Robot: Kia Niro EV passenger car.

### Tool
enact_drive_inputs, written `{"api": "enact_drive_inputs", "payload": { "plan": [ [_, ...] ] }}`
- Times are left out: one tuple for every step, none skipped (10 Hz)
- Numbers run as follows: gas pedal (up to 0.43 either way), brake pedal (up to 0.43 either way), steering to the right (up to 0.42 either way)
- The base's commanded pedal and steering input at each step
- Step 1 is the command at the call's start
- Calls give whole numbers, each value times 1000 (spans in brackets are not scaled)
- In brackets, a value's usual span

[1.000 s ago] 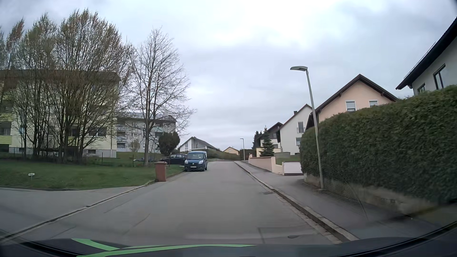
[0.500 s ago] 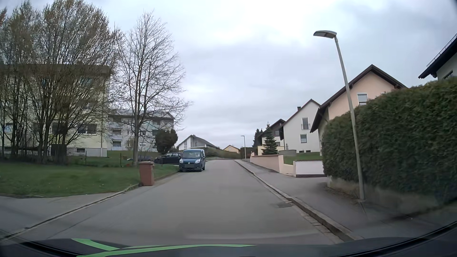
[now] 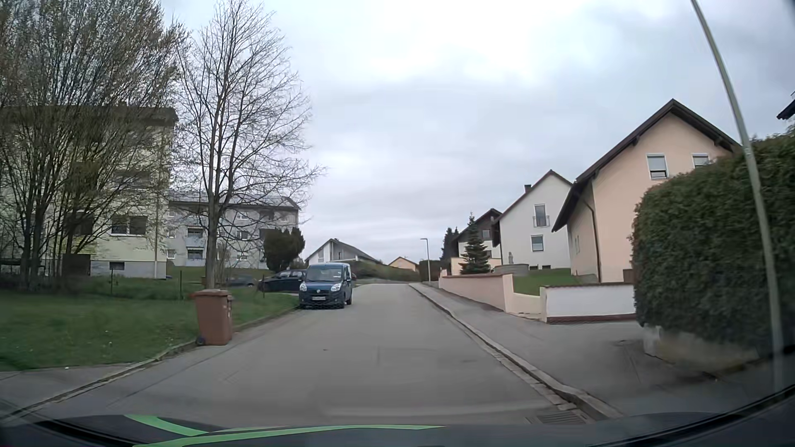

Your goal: Follow the waypoints while adhering to traffic rules and regulations

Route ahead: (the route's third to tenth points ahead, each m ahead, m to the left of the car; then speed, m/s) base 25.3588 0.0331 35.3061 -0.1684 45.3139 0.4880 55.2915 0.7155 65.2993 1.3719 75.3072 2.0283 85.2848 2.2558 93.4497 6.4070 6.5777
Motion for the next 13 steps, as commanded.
{"api": "enact_drive_inputs", "payload": {
  "plan": [
    [331, 0, -1],
    [331, 0, -1],
    [331, 0, -1],
    [331, 0, -1],
    [331, 0, -1],
    [299, 0, -2],
    [287, 0, -3],
    [287, 0, -3],
    [287, 0, -4],
    [287, 0, -6],
    [287, 0, -5],
    [287, 0, -5],
    [287, 0, -5]
  ]
}}
